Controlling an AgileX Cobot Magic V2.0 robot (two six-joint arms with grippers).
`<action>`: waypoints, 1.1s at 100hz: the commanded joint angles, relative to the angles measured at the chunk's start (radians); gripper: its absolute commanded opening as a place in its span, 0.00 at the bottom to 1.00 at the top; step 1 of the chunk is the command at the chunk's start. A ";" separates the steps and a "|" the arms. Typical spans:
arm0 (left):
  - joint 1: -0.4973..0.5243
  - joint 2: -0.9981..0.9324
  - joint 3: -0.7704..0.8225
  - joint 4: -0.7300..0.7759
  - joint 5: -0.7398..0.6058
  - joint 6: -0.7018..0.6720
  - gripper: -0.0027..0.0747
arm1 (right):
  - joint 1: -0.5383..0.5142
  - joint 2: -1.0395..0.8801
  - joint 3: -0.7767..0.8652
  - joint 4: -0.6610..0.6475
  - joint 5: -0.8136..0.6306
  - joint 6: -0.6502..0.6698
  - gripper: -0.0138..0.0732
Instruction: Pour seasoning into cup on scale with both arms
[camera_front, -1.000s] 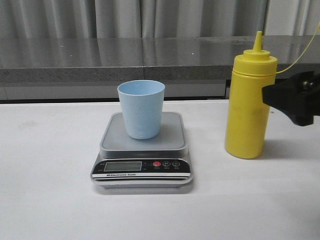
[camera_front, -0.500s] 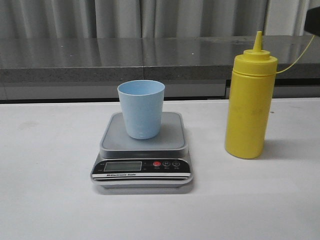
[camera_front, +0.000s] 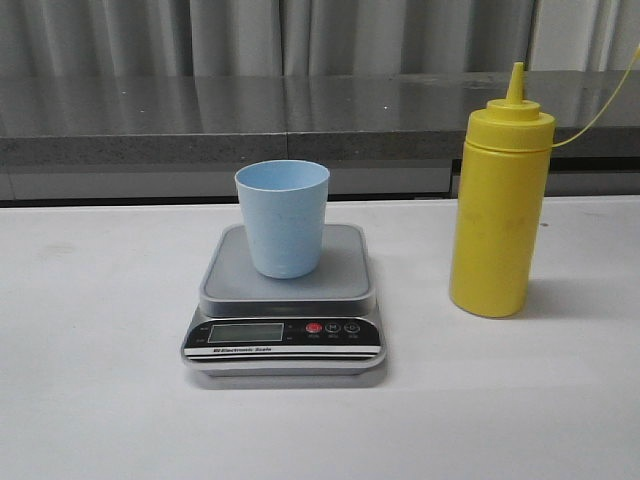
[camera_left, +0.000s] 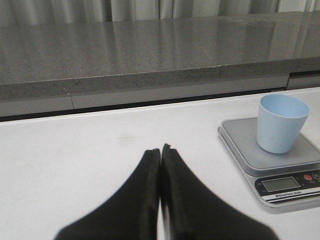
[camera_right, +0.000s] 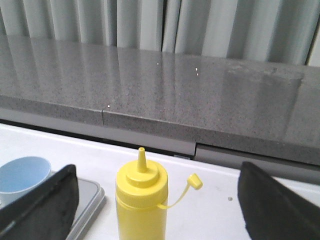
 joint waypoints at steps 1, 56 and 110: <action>0.000 0.013 -0.026 -0.017 -0.075 -0.001 0.01 | -0.001 -0.019 -0.057 -0.001 0.010 0.001 0.82; 0.000 0.013 -0.026 -0.017 -0.075 -0.001 0.01 | -0.001 -0.032 -0.067 -0.002 -0.109 0.001 0.08; 0.000 0.013 -0.026 -0.017 -0.075 -0.001 0.01 | -0.001 -0.031 -0.067 -0.002 -0.104 0.001 0.08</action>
